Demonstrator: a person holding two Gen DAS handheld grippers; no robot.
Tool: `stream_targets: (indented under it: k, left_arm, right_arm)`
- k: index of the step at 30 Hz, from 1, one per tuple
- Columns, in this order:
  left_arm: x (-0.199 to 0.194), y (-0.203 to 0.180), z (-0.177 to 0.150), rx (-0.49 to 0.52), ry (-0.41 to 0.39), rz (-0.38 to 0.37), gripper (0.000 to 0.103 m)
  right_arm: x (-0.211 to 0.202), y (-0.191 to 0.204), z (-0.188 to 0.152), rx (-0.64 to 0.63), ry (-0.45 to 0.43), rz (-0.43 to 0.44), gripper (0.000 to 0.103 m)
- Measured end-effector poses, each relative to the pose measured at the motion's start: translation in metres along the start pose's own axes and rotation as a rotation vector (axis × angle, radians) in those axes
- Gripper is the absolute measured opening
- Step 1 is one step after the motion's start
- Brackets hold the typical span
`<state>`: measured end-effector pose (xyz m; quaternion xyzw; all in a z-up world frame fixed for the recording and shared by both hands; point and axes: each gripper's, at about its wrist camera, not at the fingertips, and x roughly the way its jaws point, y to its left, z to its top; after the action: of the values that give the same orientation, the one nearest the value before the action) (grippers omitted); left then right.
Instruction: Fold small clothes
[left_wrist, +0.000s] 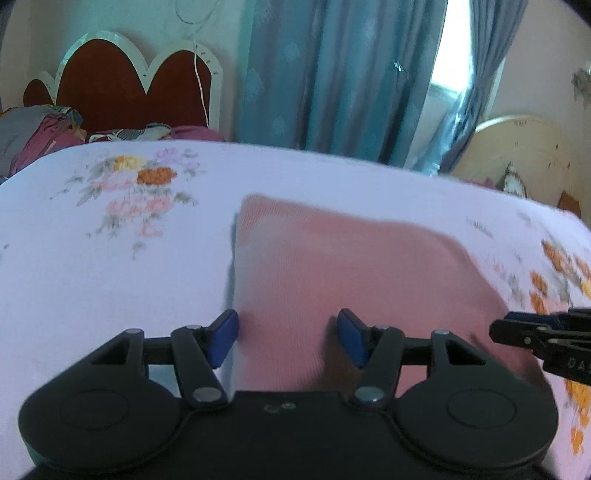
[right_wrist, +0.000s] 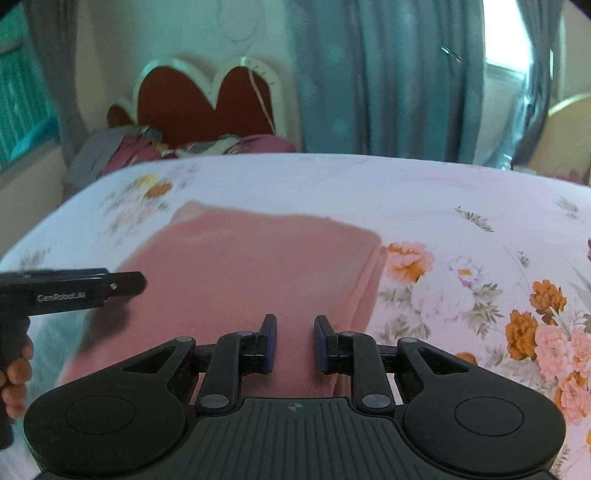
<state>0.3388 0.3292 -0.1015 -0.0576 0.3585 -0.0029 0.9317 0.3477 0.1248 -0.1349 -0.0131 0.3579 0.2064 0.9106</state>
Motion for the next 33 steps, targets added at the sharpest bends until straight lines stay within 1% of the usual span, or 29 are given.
stream_targets:
  k: [2, 4, 5, 7, 8, 10, 11, 14, 16, 18, 20, 23, 24, 28, 31, 32, 33]
  left_arm:
    - [-0.001, -0.003, -0.004, 0.004, -0.004, 0.019, 0.059]
    - [0.000, -0.005, -0.003, 0.000, 0.006, 0.029, 0.061]
    - [0.001, -0.006, -0.002, 0.000, 0.010, 0.034, 0.061]
    - [0.000, -0.006, -0.002, 0.003, 0.017, 0.041, 0.061]
    - [-0.002, -0.007, -0.002, 0.005, 0.018, 0.043, 0.061]
    - [-0.005, -0.008, -0.003, 0.006, 0.019, 0.045, 0.061]
    - [-0.008, -0.008, -0.004, 0.005, 0.017, 0.046, 0.061]
    - [-0.018, -0.011, -0.008, 0.013, 0.011, 0.046, 0.061]
    - [-0.027, -0.011, -0.012, 0.018, 0.007, 0.039, 0.061]
    - [-0.036, -0.011, -0.020, 0.015, 0.010, 0.031, 0.061]
    - [-0.040, -0.013, -0.029, 0.024, 0.019, 0.034, 0.061]
    - [-0.033, -0.014, -0.044, 0.041, 0.062, 0.040, 0.061]
    - [-0.029, -0.014, -0.049, 0.041, 0.076, 0.042, 0.062]
    - [-0.024, -0.011, -0.052, 0.037, 0.080, 0.043, 0.065]
    - [-0.030, -0.009, -0.046, 0.022, 0.082, 0.026, 0.064]
    - [-0.035, -0.008, -0.043, 0.021, 0.070, 0.022, 0.064]
    - [-0.039, -0.007, -0.041, 0.024, 0.054, 0.020, 0.064]
  right_arm:
    - [0.011, 0.000, -0.008, -0.061, 0.029, -0.063, 0.022]
    - [0.020, -0.006, -0.019, -0.088, 0.040, -0.114, 0.020]
    - [0.025, -0.013, -0.023, -0.075, 0.049, -0.132, 0.021]
    - [0.022, -0.031, -0.022, 0.070, 0.057, -0.078, 0.021]
    - [0.018, -0.031, -0.020, 0.085, 0.058, -0.075, 0.021]
    - [0.011, -0.019, -0.021, 0.000, 0.044, -0.107, 0.021]
    - [0.009, -0.016, -0.022, -0.010, 0.040, -0.114, 0.021]
    - [-0.007, -0.023, -0.025, 0.075, 0.009, -0.095, 0.021]
    - [-0.022, -0.022, -0.027, 0.082, -0.017, -0.086, 0.021]
    - [-0.033, -0.016, -0.033, 0.059, -0.024, -0.079, 0.021]
    - [-0.041, -0.009, -0.043, 0.031, -0.012, -0.077, 0.021]
    - [-0.032, -0.006, -0.060, 0.007, 0.045, -0.115, 0.021]
    - [-0.027, -0.009, -0.065, 0.024, 0.060, -0.118, 0.021]
    - [-0.019, -0.016, -0.070, 0.077, 0.058, -0.114, 0.021]
    - [-0.021, -0.037, -0.073, 0.234, 0.062, -0.055, 0.021]
    - [-0.023, -0.040, -0.071, 0.259, 0.073, -0.047, 0.021]
    - [-0.025, -0.039, -0.068, 0.256, 0.076, -0.044, 0.021]
